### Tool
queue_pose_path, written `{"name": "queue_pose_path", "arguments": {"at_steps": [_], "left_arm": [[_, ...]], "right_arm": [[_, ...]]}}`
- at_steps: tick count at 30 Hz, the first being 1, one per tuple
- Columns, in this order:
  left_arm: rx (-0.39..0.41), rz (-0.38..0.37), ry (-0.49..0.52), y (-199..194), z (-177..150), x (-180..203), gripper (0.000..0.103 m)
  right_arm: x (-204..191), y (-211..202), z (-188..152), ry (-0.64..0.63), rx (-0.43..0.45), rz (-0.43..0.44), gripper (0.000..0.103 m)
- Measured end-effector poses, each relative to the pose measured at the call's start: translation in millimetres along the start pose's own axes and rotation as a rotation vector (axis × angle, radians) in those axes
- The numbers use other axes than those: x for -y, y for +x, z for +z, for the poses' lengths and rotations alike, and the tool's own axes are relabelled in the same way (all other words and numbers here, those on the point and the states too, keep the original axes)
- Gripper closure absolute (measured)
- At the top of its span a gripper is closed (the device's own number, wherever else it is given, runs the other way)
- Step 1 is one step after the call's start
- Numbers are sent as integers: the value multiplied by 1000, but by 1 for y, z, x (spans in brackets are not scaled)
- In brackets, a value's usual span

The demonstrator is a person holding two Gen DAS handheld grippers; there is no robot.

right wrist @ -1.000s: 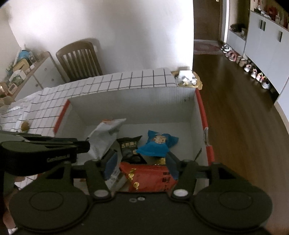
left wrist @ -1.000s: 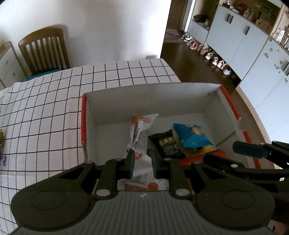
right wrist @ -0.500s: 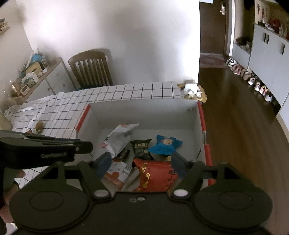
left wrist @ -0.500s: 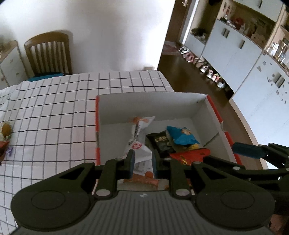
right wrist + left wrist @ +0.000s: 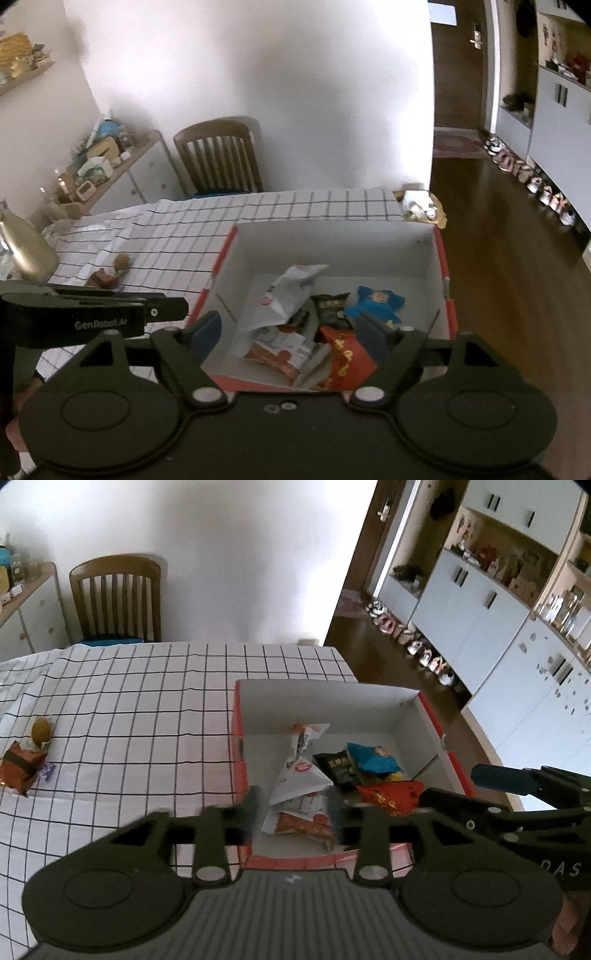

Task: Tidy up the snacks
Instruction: 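Move both tools back toward the brown packet left on the table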

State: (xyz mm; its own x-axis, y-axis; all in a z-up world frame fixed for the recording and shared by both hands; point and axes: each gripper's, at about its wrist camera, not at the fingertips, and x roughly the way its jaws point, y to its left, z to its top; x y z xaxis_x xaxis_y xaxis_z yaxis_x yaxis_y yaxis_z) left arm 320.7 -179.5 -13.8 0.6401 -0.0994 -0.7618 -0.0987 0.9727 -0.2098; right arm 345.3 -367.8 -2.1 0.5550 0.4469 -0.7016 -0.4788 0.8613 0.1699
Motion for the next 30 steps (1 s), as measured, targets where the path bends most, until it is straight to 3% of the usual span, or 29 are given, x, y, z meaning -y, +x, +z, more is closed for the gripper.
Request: {"name": "queue_pose_path", "arguments": {"at_steps": [1,8,17,30], "left_arm": [[12,-1,-5,-5,-2,-3,30],[58,-8,-35,-35,-10,-30,30],[95,34,-48,-59,-24,-79,20],[83,52,-147,-70,-37,-188,15]], "right_arm": [[-4,-2,0,-7,6,6,22],[-35,-9,1,-38,31,58,14],[-80,-5,0,-68,47,103,1],[-157,36,-2,-115,3,126,0]]}}
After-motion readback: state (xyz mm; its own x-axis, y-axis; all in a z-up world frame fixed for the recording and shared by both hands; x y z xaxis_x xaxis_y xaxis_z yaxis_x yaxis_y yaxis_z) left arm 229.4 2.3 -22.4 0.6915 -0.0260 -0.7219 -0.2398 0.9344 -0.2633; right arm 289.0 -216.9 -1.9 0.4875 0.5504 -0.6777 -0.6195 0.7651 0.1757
